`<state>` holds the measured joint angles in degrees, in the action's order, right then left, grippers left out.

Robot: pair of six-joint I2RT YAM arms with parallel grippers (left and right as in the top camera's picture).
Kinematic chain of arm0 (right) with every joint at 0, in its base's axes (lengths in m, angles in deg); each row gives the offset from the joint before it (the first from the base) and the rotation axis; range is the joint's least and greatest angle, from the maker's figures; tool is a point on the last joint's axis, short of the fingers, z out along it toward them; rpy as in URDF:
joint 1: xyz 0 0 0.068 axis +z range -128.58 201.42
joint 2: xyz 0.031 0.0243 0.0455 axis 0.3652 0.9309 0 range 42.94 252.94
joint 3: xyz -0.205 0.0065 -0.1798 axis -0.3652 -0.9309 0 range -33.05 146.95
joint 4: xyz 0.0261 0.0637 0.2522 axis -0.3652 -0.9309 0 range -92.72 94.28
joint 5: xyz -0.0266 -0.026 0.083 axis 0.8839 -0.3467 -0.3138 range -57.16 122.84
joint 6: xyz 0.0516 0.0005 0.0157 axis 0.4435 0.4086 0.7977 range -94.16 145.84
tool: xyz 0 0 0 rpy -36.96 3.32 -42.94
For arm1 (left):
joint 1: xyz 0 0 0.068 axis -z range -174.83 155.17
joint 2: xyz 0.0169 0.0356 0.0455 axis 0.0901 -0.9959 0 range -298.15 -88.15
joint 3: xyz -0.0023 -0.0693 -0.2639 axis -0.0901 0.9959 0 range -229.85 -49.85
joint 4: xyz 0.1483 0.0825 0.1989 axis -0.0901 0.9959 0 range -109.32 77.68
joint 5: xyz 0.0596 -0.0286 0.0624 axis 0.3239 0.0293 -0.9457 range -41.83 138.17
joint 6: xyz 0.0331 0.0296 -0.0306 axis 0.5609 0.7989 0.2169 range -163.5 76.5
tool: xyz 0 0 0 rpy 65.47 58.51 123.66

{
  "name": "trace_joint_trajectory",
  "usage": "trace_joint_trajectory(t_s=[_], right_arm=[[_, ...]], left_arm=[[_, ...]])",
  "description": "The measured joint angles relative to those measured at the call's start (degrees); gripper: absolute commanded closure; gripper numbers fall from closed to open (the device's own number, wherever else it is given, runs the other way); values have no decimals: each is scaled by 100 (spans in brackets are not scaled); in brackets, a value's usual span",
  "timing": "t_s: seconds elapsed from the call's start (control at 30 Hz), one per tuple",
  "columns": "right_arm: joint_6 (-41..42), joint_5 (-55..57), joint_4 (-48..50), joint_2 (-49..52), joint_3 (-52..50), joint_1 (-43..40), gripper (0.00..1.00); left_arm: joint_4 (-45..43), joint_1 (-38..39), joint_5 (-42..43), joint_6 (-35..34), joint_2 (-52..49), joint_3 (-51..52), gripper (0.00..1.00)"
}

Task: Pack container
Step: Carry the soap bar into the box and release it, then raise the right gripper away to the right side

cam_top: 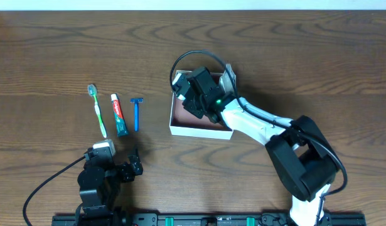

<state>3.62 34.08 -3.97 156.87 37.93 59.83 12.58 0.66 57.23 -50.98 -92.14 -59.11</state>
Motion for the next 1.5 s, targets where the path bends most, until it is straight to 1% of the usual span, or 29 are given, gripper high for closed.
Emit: trace_joint_trajectory(t_s=[0.1, 0.23, 0.27, 0.3, 0.37, 0.4, 0.5, 0.57, 0.7, 0.77, 0.87, 0.9, 0.97, 1.07, 1.13, 1.23, 1.37, 1.5], right_arm=[[-256, 129, 216, 2, 9, -4, 60], [-557, 225, 254, 2, 22, -4, 59], [-640, 232, 256, 2, 22, -4, 58], [-706, 243, 256, 2, 22, -4, 53], [-885, 256, 256, 2, 22, -4, 41], [-977, 269, 258, 2, 22, -4, 37], [-1231, 363, 291, 2, 33, 2, 30], [-1327, 505, 295, -9, 68, 37, 27], [-1429, 754, 170, -140, 197, 170, 27], [-1453, 846, 13, -302, 330, 286, 27], [-1453, 931, -138, -715, 472, 476, 23], [-1425, 938, -144, -890, 498, 527, 21], [-1333, 946, -144, -1211, 525, 603, 5], [-861, 984, -313, -1882, 535, 636, 1], [-380, 1036, -599, -2413, 553, 566, 1], [509, 1049, -1366, -3202, 623, 188, 1], [1705, 1021, -2621, -4024, 702, -973, 1], [2839, 726, -3744, -4275, 713, -2382, 1]], left_arm=[[0, 0, 0, 0, 0, 0, 2], [0, 0, 0, 0, 0, 0, 2], [0, 0, 2, 0, 0, 0, 2], [0, 0, 0, 0, 0, 0, 2], [0, 0, 0, 0, 0, 0, 2], [0, 0, 0, 0, 0, 0, 2], [0, 0, 2, 0, 0, 0, 2], [0, 0, 2, 0, 0, 0, 2], [0, 0, 0, 0, 0, 0, 2], [0, 0, 0, 0, 0, 0, 2], [0, 0, 0, 0, 0, 0, 2], [0, 0, 2, 0, 0, 0, 2], [0, 0, 2, 0, 0, 0, 2], [0, 0, 2, 0, 0, 0, 2], [0, 0, 2, 0, 0, 0, 2], [0, 0, 0, 0, 0, 0, 2], [-2, 0, 0, 0, 0, 0, 2], [22, 0, -57, 133, 0, 0, 2]])
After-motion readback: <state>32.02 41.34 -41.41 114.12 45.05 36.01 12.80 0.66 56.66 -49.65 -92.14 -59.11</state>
